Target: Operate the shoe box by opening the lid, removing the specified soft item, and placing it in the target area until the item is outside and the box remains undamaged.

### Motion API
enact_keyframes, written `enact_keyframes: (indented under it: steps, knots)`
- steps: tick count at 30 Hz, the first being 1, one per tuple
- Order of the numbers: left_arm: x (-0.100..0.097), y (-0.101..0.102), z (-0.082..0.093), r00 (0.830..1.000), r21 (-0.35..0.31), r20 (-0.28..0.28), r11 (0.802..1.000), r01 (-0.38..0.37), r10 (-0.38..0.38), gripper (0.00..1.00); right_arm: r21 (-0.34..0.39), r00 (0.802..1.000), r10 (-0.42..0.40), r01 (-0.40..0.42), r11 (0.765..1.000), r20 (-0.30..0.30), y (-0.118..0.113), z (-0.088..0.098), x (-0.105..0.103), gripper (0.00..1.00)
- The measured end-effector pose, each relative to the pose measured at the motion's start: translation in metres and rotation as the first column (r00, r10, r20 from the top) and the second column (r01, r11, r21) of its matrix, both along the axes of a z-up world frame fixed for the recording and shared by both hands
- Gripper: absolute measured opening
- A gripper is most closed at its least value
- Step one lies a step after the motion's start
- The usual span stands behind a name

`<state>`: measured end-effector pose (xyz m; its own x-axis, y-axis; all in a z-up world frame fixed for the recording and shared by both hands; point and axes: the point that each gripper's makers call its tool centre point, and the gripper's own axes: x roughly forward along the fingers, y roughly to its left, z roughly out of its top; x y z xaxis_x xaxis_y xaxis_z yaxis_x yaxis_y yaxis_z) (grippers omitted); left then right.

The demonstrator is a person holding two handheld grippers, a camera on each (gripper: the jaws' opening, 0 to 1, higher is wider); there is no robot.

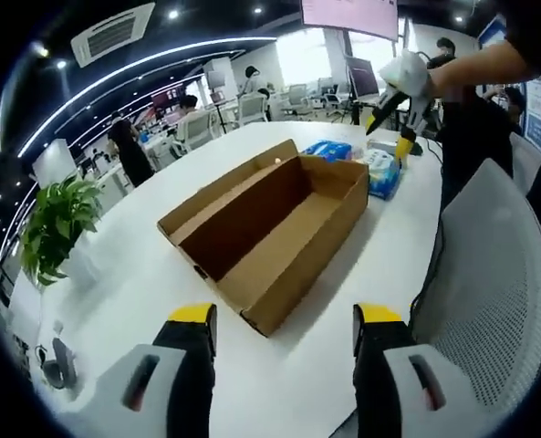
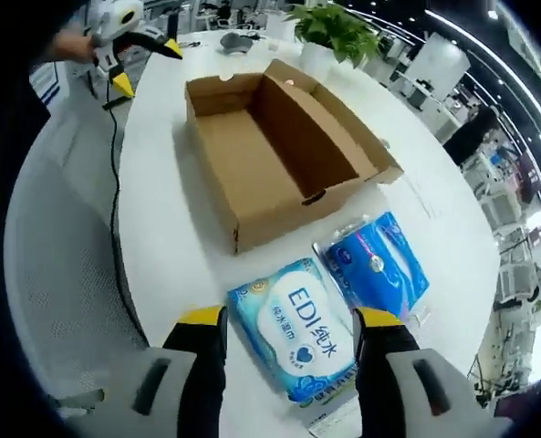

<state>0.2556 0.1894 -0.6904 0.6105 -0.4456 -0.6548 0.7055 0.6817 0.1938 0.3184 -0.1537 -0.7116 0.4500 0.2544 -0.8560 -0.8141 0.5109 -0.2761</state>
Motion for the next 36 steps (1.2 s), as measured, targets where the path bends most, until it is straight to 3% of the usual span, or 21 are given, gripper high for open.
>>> enact_keyframes:
  steps: [4, 8, 12, 16, 18, 20, 23, 26, 27, 28, 30, 36]
  knots:
    - [0.011, -0.002, 0.007, 0.999, -0.003, 0.021, 0.999, 0.045, -0.045, 0.58, 0.131, 0.992, -0.123, 0.117, 0.985, 0.039, 0.009, 0.013, 0.002, 0.57]
    - [0.022, -0.009, 0.005, 0.996, -0.009, 0.002, 0.996, 0.084, -0.084, 0.58, 0.258, 0.972, -0.232, 0.218, 0.941, 0.026, 0.021, 0.027, -0.001, 0.58]
    - [0.032, -0.01, 0.0, 0.996, -0.018, -0.021, 0.996, 0.087, -0.087, 0.55, 0.317, 0.957, -0.289, 0.268, 0.91, 0.023, 0.026, 0.04, -0.001, 0.58]
    - [0.038, -0.015, -0.005, 0.992, 0.004, -0.029, 0.992, 0.124, -0.123, 0.54, 0.347, 0.949, -0.314, 0.289, 0.892, 0.017, 0.026, 0.045, -0.003, 0.53]
    - [0.038, -0.017, -0.015, 0.985, 0.014, -0.07, 0.987, 0.158, -0.156, 0.54, 0.337, 0.944, -0.327, 0.298, 0.893, 0.032, 0.021, 0.044, -0.003, 0.52]
    - [0.037, -0.021, -0.027, 0.972, 0.051, -0.104, 0.975, 0.215, -0.209, 0.55, 0.39, 0.928, -0.372, 0.341, 0.855, 0.004, 0.023, 0.044, -0.005, 0.52]
    - [0.04, -0.03, -0.031, 0.959, 0.085, -0.084, 0.957, 0.277, -0.27, 0.55, 0.397, 0.921, -0.39, 0.36, 0.844, -0.007, 0.021, 0.044, -0.007, 0.53]
    - [0.041, -0.035, -0.039, 0.953, 0.094, -0.11, 0.951, 0.293, -0.283, 0.53, 0.394, 0.916, -0.401, 0.366, 0.843, 0.009, 0.021, 0.045, -0.01, 0.53]
    - [0.042, -0.037, -0.042, 0.951, 0.1, -0.117, 0.949, 0.299, -0.287, 0.53, 0.4, 0.91, -0.413, 0.374, 0.837, 0.014, 0.021, 0.047, -0.01, 0.55]
    - [0.042, -0.039, -0.045, 0.948, 0.105, -0.124, 0.946, 0.306, -0.293, 0.53, 0.435, 0.897, -0.44, 0.386, 0.814, 0.028, 0.022, 0.053, -0.007, 0.6]
    - [0.042, -0.041, -0.049, 0.945, 0.108, -0.137, 0.944, 0.311, -0.296, 0.51, 0.447, 0.892, -0.452, 0.391, 0.805, 0.033, 0.021, 0.057, -0.007, 0.63]
    - [0.049, -0.041, -0.066, 0.939, 0.134, -0.171, 0.937, 0.322, -0.299, 0.5, 0.476, 0.885, -0.465, 0.394, 0.786, 0.036, 0.024, 0.066, -0.008, 0.62]
